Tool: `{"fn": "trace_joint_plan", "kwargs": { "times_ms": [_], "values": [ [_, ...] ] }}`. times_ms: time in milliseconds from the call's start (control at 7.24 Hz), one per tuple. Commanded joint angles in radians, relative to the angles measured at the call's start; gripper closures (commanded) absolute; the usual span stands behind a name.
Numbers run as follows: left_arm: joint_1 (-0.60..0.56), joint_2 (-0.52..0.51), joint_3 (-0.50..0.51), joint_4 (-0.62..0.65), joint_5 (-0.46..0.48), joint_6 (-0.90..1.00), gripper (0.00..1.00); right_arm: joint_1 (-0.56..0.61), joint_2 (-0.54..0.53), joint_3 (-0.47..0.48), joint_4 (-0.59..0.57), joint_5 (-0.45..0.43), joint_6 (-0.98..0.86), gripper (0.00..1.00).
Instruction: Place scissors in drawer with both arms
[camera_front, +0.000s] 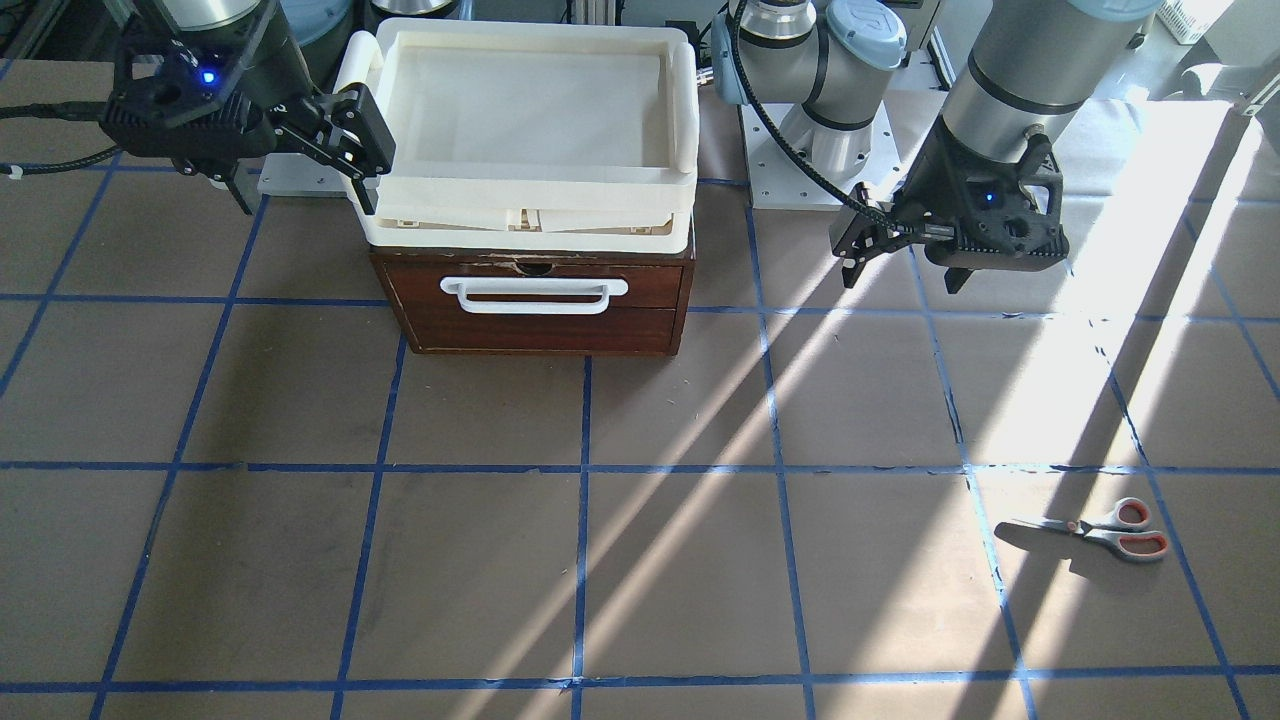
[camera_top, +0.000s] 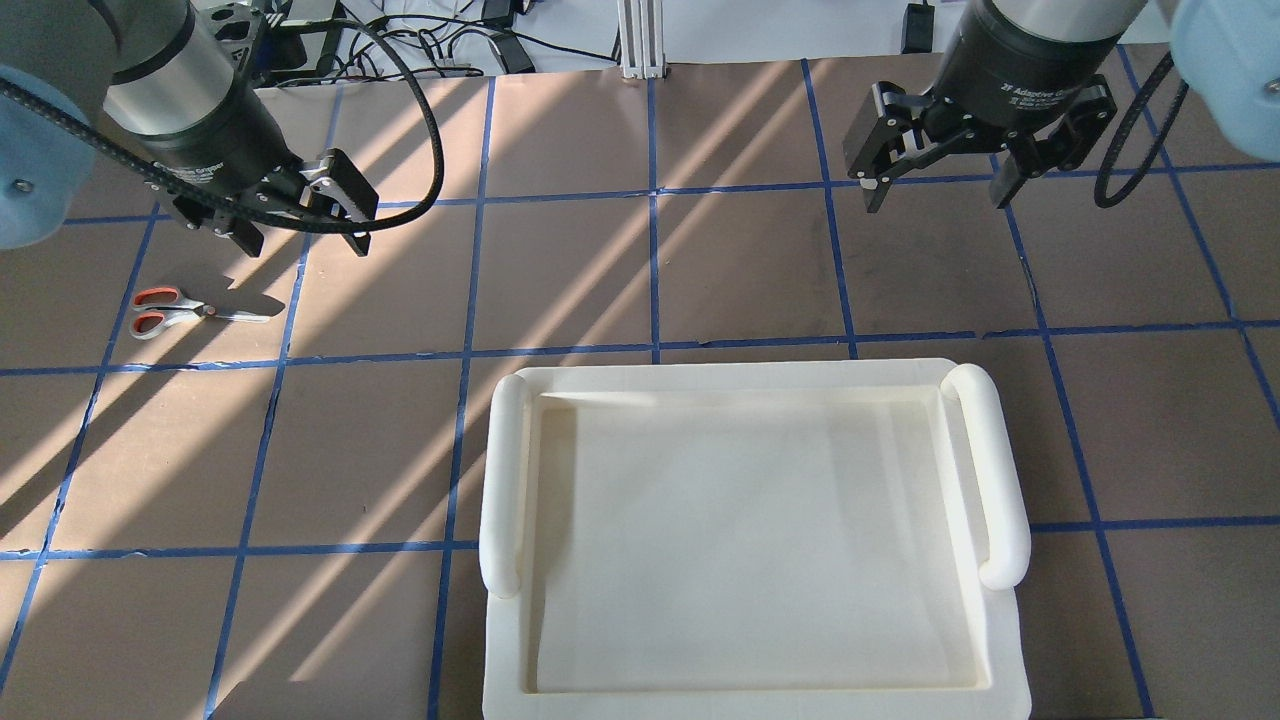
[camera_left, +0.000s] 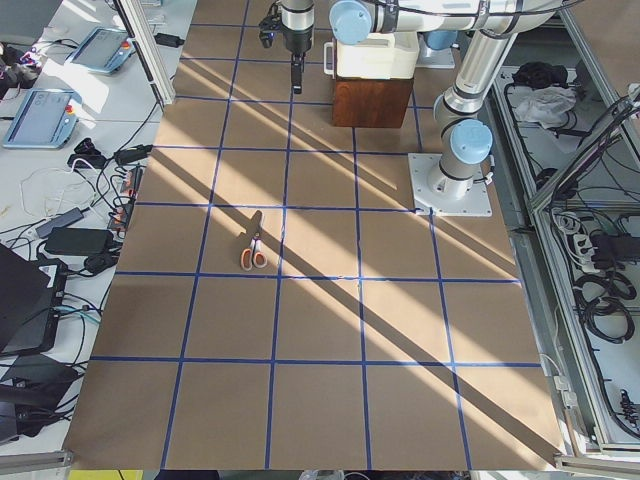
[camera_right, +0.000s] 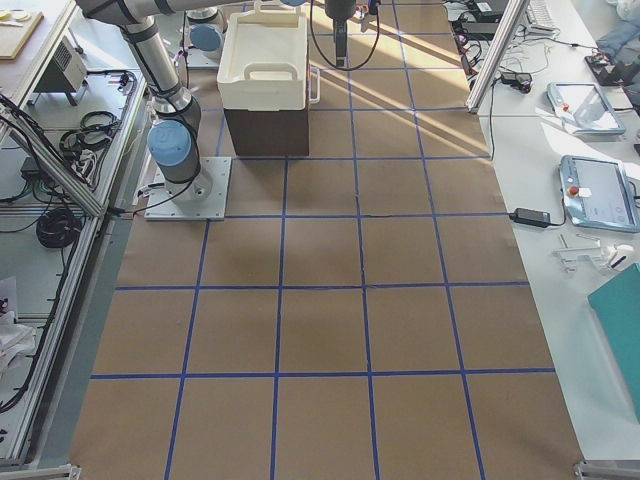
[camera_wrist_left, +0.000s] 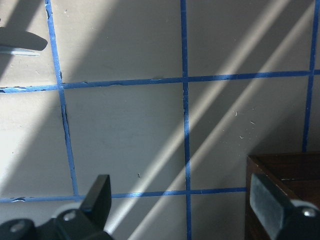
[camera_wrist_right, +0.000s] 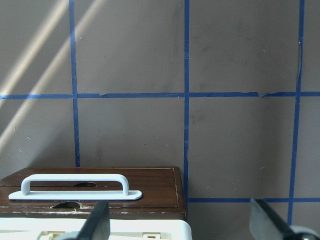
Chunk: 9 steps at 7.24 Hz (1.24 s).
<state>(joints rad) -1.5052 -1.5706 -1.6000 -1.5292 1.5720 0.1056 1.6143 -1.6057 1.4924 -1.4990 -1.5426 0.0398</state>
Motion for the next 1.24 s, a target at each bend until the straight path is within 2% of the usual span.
{"fn": "trace_joint_plan", "kwargs": {
  "times_ms": [0,276,691,829,1106],
  "values": [
    [0.002,0.0,-0.002,0.0,-0.006,0.0,0.0,-0.001,0.001,0.006,-0.001,-0.002,-0.001,0.0],
    [0.006,0.0,-0.011,0.0,0.002,0.0,0.0,0.013,0.047,0.0,0.002,0.01,-0.065,0.0],
    [0.055,-0.017,-0.015,-0.009,0.003,0.038,0.0,0.064,0.214,-0.035,0.01,0.021,-0.532,0.0],
    [0.116,-0.02,-0.015,-0.008,0.005,0.172,0.0,0.065,0.26,-0.044,0.008,0.062,-0.733,0.0],
    [0.228,-0.032,-0.011,-0.006,0.005,0.462,0.0,0.065,0.323,-0.057,0.008,0.114,-0.997,0.01]
  ]
}}
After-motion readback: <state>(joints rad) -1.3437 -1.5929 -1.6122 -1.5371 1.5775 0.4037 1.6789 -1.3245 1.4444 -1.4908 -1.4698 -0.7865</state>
